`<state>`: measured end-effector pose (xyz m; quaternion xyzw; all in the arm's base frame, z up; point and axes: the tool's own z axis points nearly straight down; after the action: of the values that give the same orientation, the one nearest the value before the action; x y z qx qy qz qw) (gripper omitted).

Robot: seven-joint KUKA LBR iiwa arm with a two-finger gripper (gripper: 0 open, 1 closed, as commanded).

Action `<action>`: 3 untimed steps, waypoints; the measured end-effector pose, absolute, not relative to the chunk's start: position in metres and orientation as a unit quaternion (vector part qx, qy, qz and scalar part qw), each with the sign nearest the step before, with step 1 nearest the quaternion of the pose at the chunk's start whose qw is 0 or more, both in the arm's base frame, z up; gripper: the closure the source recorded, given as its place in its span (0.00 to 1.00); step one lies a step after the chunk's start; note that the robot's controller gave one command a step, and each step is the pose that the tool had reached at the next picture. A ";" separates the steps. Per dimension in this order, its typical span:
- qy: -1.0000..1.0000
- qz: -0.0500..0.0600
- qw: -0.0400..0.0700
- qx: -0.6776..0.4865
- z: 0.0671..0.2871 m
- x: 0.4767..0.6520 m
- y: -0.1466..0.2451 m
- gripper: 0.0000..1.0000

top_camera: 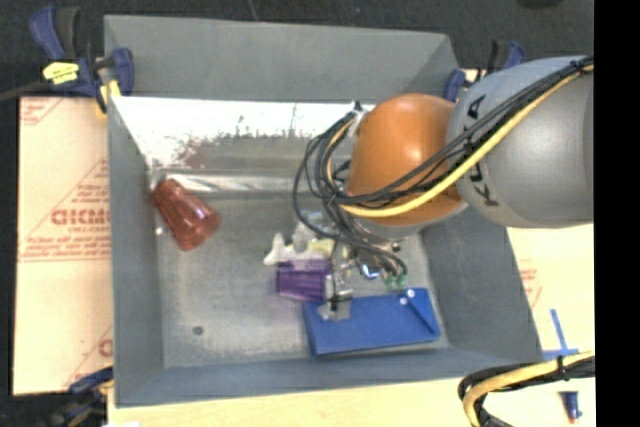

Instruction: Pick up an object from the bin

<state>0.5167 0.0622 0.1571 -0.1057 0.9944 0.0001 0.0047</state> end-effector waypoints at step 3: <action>1.000 0.002 0.005 0.015 0.074 0.549 0.031 0.00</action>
Offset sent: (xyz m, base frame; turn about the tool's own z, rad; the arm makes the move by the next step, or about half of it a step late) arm 0.0253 -0.0198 -0.0538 0.2272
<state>0.5487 0.0305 0.0741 0.0146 0.9999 0.0019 0.0054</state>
